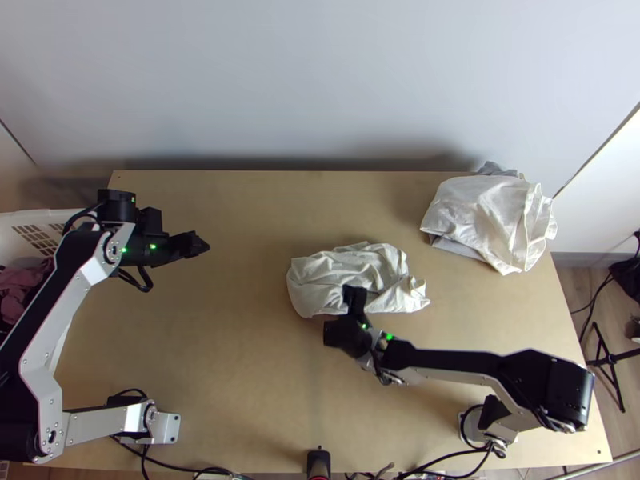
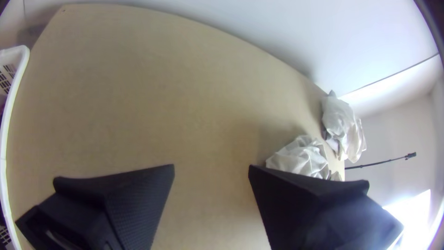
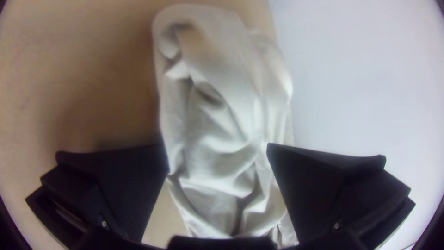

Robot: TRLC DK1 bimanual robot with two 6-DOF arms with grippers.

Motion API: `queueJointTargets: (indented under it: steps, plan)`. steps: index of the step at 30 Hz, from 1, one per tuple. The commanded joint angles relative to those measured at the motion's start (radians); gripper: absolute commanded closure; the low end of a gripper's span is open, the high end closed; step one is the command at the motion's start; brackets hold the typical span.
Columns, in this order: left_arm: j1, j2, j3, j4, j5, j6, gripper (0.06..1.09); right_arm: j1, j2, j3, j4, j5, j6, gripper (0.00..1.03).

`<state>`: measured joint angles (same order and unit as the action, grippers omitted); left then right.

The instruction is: Fold the t-shirt

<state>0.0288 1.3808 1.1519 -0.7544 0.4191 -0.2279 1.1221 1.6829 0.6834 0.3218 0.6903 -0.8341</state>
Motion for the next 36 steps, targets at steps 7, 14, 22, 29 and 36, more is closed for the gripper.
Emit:
queueJointTargets:
  steps: [7,14,22,29,36]
  plan:
    - [0.033,-0.008,0.006,0.000,0.020,0.033,0.29,-0.073,0.078,0.036,0.094,0.002,-0.092,0.11]
    - [0.051,-0.008,0.022,-0.014,0.046,0.042,0.29,-0.084,0.150,0.079,0.095,0.015,-0.099,0.24]
    - [0.109,-0.011,0.065,-0.076,0.075,0.085,0.29,-0.107,0.176,0.111,0.095,0.014,-0.143,1.00]
    - [0.186,-0.009,0.094,-0.125,0.101,0.142,0.29,-0.154,0.109,0.108,0.151,0.011,-0.157,1.00]
    - [0.207,-0.016,0.054,-0.178,0.127,0.196,0.29,-0.344,0.057,0.197,0.244,0.006,-0.212,1.00]
